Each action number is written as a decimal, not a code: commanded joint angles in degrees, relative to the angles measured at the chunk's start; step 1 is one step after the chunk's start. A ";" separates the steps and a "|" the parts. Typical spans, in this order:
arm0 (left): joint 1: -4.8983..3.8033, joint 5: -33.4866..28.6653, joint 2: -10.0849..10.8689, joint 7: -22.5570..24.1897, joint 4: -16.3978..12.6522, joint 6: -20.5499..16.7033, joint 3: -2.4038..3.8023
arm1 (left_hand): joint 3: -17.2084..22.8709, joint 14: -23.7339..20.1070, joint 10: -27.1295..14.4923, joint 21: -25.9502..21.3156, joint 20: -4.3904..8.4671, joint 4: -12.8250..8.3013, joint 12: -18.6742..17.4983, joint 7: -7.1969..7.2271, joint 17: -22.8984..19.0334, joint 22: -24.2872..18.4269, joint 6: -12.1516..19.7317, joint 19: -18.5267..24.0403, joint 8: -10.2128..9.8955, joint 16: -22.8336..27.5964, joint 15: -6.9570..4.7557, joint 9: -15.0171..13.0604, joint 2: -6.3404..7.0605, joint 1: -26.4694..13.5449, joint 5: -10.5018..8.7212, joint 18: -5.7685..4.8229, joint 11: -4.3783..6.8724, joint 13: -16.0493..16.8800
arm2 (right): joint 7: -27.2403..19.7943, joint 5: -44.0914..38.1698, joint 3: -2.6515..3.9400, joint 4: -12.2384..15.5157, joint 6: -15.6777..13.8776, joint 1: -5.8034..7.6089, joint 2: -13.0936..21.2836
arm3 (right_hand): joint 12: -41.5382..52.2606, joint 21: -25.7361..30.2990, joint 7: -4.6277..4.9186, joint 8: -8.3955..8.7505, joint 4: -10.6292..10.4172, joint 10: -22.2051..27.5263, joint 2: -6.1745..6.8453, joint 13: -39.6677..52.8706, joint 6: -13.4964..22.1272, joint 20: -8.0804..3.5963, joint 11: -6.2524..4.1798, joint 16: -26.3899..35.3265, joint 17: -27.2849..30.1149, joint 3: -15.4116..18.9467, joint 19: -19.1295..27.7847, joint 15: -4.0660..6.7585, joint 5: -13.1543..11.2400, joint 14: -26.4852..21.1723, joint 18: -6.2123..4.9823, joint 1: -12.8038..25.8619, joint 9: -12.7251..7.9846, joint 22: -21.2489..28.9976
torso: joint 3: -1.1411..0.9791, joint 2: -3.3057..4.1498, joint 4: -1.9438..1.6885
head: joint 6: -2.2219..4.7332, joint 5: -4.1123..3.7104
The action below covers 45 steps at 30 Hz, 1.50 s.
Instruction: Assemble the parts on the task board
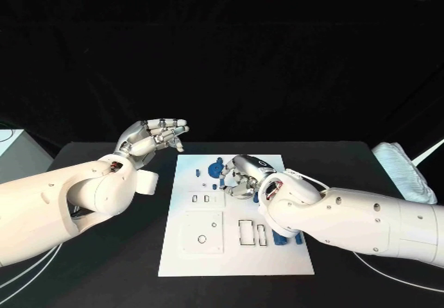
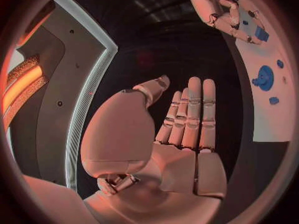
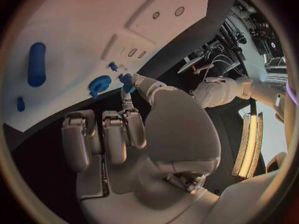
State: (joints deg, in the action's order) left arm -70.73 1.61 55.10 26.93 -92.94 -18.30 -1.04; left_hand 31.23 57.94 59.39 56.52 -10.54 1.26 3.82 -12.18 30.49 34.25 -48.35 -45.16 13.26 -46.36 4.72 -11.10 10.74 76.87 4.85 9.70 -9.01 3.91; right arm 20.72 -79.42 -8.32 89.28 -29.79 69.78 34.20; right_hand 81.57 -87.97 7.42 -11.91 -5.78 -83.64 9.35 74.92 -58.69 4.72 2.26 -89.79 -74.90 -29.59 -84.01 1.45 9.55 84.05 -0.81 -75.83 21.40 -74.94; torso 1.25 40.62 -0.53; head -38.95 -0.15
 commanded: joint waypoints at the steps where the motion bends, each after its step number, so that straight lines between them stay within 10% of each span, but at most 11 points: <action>1: -0.03 0.03 -0.05 0.11 -0.24 0.85 0.03 | 0.10 -0.44 -0.35 0.25 -0.07 0.08 0.11 -0.10 -0.05 0.07 0.41 0.35 -0.28 -0.33 0.12 -0.09 -0.22 -0.21 -0.34 0.78 0.06 0.05 | 2.04 -4.48 -0.04 -0.53 0.80 -0.51 -0.99 | 0.16 -0.23 -0.82 -0.86 -0.17 -0.57 0.08 7.86 -0.92 -0.35 -0.25 -0.08 -14.76 -0.22 -4.97 0.37 0.21 5.87 0.31 0.59 0.79 -13.66 | -0.03 0.11 -0.08 | -0.22 -0.03; 45: -0.04 0.23 0.20 -0.13 -0.57 0.97 0.03 | 0.10 -0.44 -0.35 0.25 -0.07 0.08 0.11 -0.10 -0.05 0.07 0.41 0.35 -0.28 -0.33 0.12 -0.09 -0.22 -0.21 -0.34 0.78 0.06 0.05 | 4.79 -8.50 -0.49 -5.05 2.71 -4.00 -6.47 | 0.20 0.21 -0.98 -1.18 -0.64 -0.77 0.81 8.01 -0.69 -0.57 -0.42 0.02 -14.51 0.21 -4.75 0.57 -0.06 5.81 0.20 2.34 0.94 -13.34 | -0.14 0.16 -0.05 | -1.38 0.67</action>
State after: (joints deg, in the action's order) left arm -70.74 1.67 55.41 26.53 -93.43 -18.29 -1.05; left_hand 31.23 57.94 59.39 56.52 -10.54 1.26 3.82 -12.18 30.49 34.24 -48.35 -45.16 13.26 -46.39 4.72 -11.13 10.74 76.86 4.85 9.70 -9.01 3.91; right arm 25.34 -87.00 -8.79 84.35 -27.45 65.93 27.83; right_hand 81.56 -87.97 6.86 -13.05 -6.10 -83.83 10.13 74.91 -59.02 4.72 2.06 -89.79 -74.93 -29.25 -84.01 1.65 9.51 83.83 -0.82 -74.19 21.44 -74.91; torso 1.11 40.75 -0.59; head -40.24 0.52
